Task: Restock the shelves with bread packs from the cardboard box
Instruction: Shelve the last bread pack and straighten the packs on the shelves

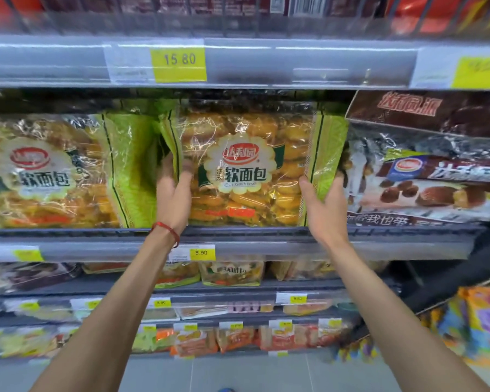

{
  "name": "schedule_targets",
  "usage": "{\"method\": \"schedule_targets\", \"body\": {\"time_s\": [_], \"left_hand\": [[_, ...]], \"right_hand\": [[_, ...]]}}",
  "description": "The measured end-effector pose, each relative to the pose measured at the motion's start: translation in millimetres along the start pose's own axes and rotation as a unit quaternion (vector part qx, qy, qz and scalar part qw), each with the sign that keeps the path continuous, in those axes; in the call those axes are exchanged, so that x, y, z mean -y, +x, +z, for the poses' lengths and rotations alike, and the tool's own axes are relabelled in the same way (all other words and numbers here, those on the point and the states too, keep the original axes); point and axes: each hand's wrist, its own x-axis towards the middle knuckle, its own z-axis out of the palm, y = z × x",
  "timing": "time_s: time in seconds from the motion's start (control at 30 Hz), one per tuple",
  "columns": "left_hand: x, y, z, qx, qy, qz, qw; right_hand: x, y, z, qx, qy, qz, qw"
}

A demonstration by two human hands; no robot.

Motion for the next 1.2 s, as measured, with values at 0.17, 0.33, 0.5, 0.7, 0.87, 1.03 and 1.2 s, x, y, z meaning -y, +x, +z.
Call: {"method": "schedule_targets", "body": {"time_s": [0.17,0.33,0.5,0.7,0.87,1.03,1.2], "left_hand": [[5,9,-3,-0.013,-0.046,-0.071,0.996],[8,10,-2,-0.053,-0.088,-0.081,0.991],[1,12,-4,-0.013,-0.036,-0.023,0.999],[-9,15,-1,-0.004,-0.044,-0.007,0.999],[-17,28,-14,0.011,-0.048,-0.013,0.999],[-23,35,-20,0.033,-0.057,-0.004,0.998],[-23,27,-18,0.026,-0.089,-0.047,0.995]], "right_hand": [[5,-2,3,-0.02,-0.013,-0.011,1.0],[6,-5,-2,0.012,-0.047,-0.012,0.999],[7,-3,-5,0.021,-0.06,-0.01,0.998],[0,8,-6,0.04,-0.092,-0.034,0.994],[4,5,-1,0.016,-0.086,-0.028,0.996],[9,3,2,0.021,-0.074,-0.013,0.997],[13,0,-1,0.031,-0.062,-0.008,0.998]]}}
